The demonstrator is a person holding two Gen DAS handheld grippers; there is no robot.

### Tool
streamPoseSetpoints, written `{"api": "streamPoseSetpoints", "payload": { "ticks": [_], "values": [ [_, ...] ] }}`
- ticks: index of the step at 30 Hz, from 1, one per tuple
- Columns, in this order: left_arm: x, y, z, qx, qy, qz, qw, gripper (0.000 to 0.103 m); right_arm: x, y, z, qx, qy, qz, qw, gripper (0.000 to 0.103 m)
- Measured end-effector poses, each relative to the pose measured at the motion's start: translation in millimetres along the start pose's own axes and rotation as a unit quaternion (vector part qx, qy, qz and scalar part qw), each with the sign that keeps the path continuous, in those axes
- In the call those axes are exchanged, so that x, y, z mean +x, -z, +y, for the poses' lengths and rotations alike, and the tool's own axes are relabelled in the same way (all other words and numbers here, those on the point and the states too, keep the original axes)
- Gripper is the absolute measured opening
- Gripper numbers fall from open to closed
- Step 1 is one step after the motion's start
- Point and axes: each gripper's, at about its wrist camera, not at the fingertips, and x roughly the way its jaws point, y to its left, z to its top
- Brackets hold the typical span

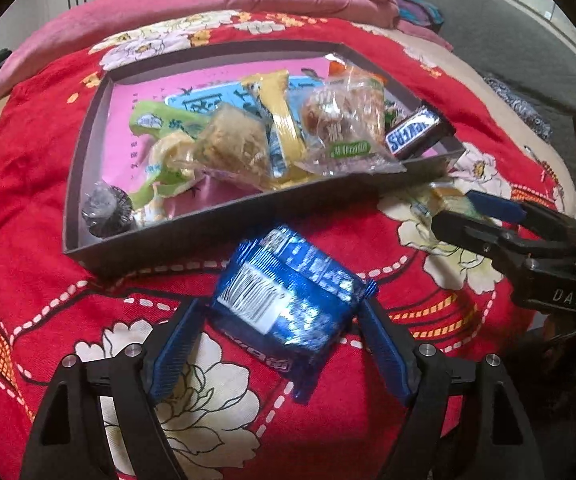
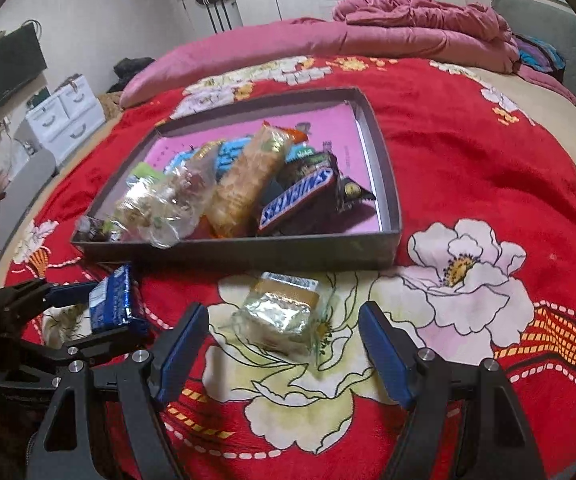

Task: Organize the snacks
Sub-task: 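Grasp the blue biscuit pack with the left tool while the right tool grasps the gold-banded cake, then lift both held snacks and carry them over the tray with both tools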

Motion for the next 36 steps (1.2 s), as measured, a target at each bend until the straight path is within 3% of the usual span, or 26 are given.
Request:
{"api": "streamPoseSetpoints", "payload": {
  "ticks": [2,7,14,15,26,36],
  "values": [
    [2,0,-2,0.005,-0.006,0.001,1.0000,0.081,3,0,0,0.004,0.000,0.001,1.000,0.075],
    [4,-2,-5,0.008,-0.013,-0.002,0.9999,0.081,11,-2,4,0.000,0.003,0.007,1.000,0.059],
    [6,-4,-8,0.010,-0.012,-0.006,0.9999,0.077,12,-2,14,-0.028,0.012,0.013,0.999,0.051],
    [5,-4,-8,0.008,-0.011,-0.008,0.9999,0.076,12,-2,13,-0.028,0.011,0.013,0.999,0.040],
    [-7,-2,-7,0.004,0.009,-0.022,0.9997,0.058,-10,-1,0,-0.011,-0.014,-0.012,1.000,0.039],
    [-40,-4,17,-0.049,0.030,-0.079,0.9953,0.057,-39,-8,-5,0.000,-0.039,-0.077,0.996,0.039]
  ]
}}
